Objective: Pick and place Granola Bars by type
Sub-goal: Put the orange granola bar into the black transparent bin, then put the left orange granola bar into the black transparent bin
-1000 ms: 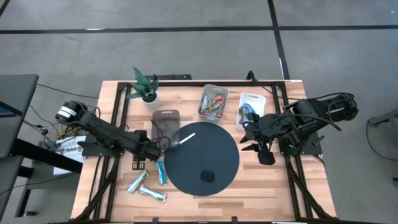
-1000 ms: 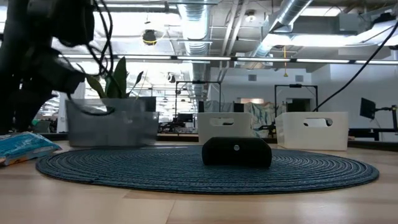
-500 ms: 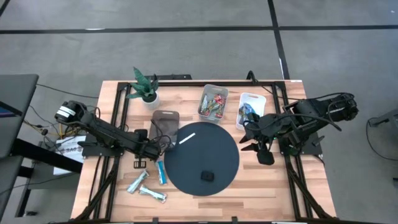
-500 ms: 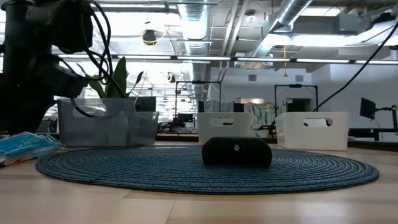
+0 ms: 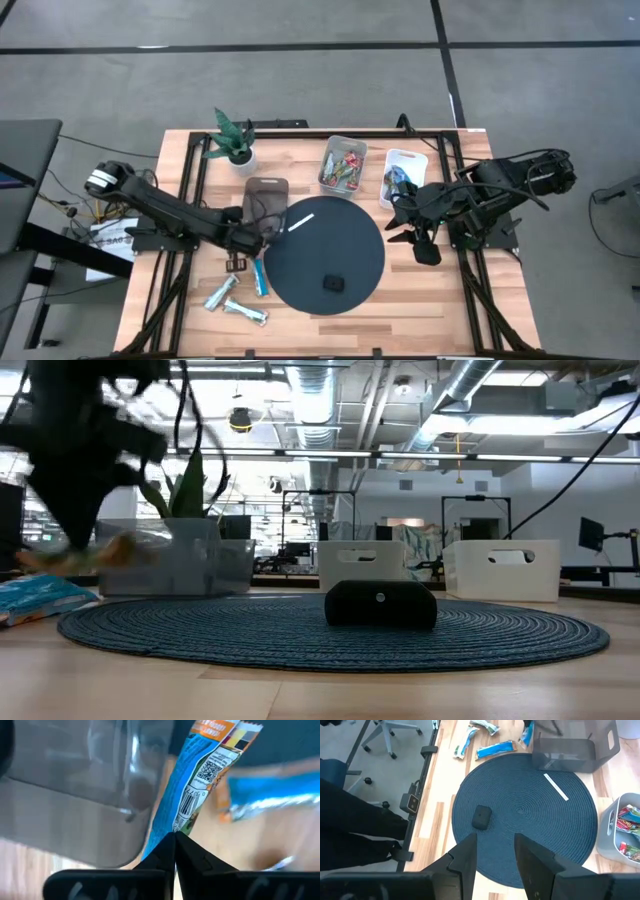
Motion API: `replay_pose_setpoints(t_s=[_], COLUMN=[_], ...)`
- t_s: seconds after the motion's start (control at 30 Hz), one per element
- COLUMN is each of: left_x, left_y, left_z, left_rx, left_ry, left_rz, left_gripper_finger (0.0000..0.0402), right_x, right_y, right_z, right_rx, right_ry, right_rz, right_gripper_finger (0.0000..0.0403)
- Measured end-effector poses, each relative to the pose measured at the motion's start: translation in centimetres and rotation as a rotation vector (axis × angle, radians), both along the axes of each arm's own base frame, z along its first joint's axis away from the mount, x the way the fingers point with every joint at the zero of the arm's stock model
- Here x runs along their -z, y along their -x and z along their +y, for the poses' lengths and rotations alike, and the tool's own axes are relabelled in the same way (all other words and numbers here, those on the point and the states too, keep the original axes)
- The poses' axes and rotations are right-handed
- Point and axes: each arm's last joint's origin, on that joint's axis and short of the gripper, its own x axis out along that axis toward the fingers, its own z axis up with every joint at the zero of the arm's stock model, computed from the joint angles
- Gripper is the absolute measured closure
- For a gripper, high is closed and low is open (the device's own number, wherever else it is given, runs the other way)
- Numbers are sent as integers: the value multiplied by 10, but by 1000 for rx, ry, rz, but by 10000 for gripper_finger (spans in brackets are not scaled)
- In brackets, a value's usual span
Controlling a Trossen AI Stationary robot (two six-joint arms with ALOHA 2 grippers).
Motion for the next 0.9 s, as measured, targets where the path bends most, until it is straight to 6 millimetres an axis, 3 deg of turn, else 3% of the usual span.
replay_pose_setpoints(t_s=[0.23, 0.43, 0.53, 0.9], left_x=[-72, -122, -131, -131], left_y=[2, 15, 17, 11], left_z=[4, 27, 41, 73], left_rx=[-113, -297, -380, -541], left_ry=[-9, -128, -162, -189], left_rz=[-283, -548, -593, -588], left_gripper_finger=[401, 401, 401, 401], right_x=[0, 0, 0, 0], right_y=[0, 0, 0, 0], right_z=[0, 0, 0, 0], right_rx=[-1, -1, -1, 1], right_ry=[1, 1, 1, 0], right_rz=[0, 0, -1, -3], right_gripper_finger=[281, 281, 281, 281])
